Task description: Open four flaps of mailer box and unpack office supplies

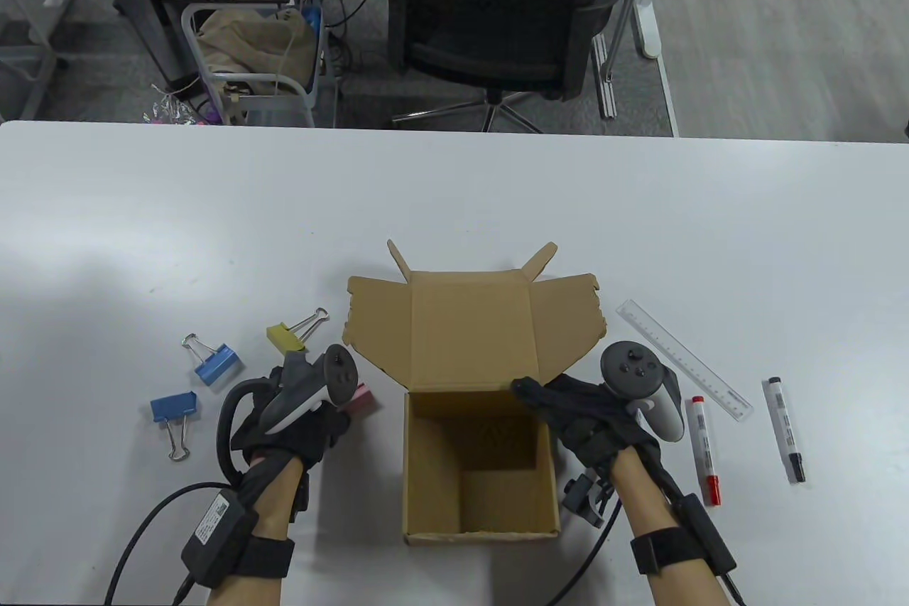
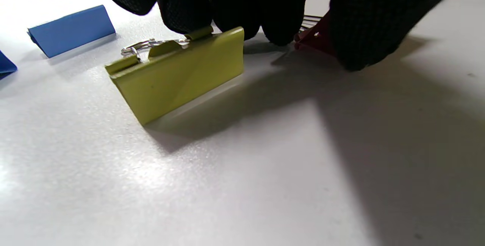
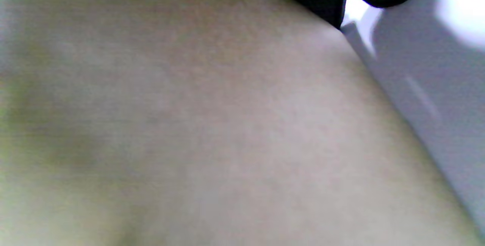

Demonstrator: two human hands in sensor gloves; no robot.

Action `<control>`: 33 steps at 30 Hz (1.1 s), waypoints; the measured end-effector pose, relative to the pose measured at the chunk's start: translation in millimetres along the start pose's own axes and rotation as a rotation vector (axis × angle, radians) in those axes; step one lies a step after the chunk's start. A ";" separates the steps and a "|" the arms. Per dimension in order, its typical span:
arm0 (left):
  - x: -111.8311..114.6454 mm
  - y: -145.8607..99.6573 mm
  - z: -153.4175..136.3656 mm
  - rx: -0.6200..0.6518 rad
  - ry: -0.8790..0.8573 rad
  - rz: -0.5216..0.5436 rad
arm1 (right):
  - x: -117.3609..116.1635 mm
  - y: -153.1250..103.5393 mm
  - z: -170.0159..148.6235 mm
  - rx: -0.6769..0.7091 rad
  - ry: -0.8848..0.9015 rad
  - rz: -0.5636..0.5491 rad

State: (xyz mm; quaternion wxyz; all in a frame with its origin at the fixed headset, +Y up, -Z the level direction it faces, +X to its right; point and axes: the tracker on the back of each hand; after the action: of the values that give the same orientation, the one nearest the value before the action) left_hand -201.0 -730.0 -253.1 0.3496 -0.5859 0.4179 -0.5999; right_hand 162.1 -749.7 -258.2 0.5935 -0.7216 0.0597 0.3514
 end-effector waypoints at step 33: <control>-36.7 -46.4 -58.8 -0.017 -0.411 0.277 | 23.2 -24.5 -1.2 -0.069 -0.017 -0.109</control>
State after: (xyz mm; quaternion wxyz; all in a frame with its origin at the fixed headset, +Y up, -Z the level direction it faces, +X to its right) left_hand -253.7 -672.4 -223.8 0.5014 -0.6356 0.4194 -0.4108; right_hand 192.4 -736.0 -251.6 0.5868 -0.7410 0.0031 0.3263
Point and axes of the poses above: the tracker on the back of each hand, its own z axis roughly to the thumb side, its own y axis roughly from the wrist to the fingertips, x = y × z, and after that the axes turned 3 degrees about z, right-handed
